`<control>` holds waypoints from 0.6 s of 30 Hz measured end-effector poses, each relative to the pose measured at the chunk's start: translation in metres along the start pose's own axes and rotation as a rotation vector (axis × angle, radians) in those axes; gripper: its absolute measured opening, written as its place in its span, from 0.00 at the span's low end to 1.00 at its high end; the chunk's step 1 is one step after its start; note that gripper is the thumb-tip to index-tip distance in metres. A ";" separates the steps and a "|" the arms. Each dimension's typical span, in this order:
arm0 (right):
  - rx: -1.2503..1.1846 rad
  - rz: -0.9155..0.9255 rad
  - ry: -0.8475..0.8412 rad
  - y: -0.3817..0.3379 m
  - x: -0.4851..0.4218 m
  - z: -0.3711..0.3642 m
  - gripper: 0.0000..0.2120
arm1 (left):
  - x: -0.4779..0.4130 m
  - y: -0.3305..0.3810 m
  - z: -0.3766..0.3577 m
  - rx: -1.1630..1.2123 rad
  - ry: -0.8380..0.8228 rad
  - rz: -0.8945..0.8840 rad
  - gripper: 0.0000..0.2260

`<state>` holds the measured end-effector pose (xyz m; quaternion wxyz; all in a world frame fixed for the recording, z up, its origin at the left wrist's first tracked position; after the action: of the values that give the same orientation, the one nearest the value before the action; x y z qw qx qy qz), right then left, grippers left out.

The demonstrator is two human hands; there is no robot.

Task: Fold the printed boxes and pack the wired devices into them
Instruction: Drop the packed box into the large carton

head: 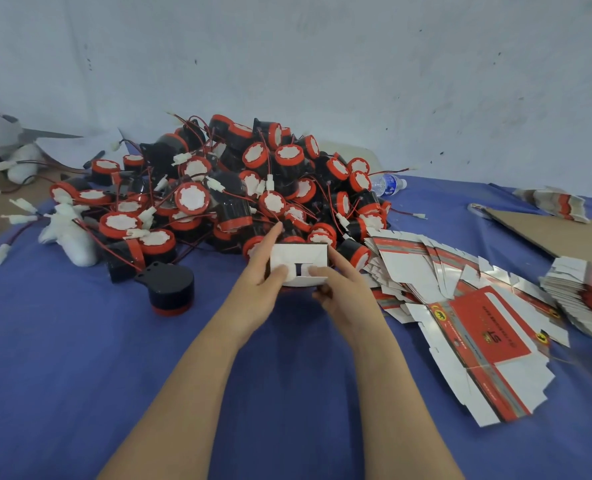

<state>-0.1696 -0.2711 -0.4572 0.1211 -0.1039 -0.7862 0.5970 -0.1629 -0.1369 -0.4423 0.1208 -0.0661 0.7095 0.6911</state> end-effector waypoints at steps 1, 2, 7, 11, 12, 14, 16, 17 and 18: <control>-0.008 0.001 -0.018 0.000 0.001 -0.002 0.23 | -0.003 0.000 0.003 -0.005 0.039 -0.006 0.28; -0.025 0.004 -0.054 -0.001 0.001 -0.005 0.24 | -0.006 0.001 0.007 0.022 0.089 -0.003 0.28; -0.015 0.156 -0.289 -0.011 0.014 -0.026 0.25 | -0.011 -0.003 0.017 0.239 0.250 0.064 0.26; -0.037 0.236 -0.069 -0.010 0.011 -0.026 0.19 | -0.007 0.003 0.013 0.280 0.263 0.029 0.24; -0.086 0.215 -0.037 -0.008 0.011 -0.025 0.17 | -0.005 0.006 0.011 0.256 0.263 0.001 0.23; -0.120 0.189 0.077 -0.005 0.008 -0.018 0.16 | -0.002 0.014 0.005 0.159 0.256 -0.070 0.22; -0.106 0.191 0.161 -0.003 0.006 -0.013 0.17 | 0.001 0.018 -0.001 0.039 0.244 -0.138 0.19; -0.095 0.195 0.161 -0.003 0.006 -0.014 0.18 | 0.002 0.018 -0.002 -0.010 0.248 -0.163 0.18; -0.083 0.201 0.144 -0.003 0.007 -0.016 0.19 | 0.002 0.018 -0.002 -0.048 0.259 -0.179 0.19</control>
<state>-0.1710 -0.2551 -0.4501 0.1125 -0.2297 -0.7850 0.5643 -0.1699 -0.1381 -0.4259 0.0879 -0.2206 0.6937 0.6799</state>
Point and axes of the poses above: each hand's wrist, its own x-axis away from the middle knuckle, its own z-axis out of the back of the hand, y = z × x, the point moved 7 cm from there along -x, towards the middle knuckle, and after that the axes turned 11 degrees about y, right-handed, at the moved point
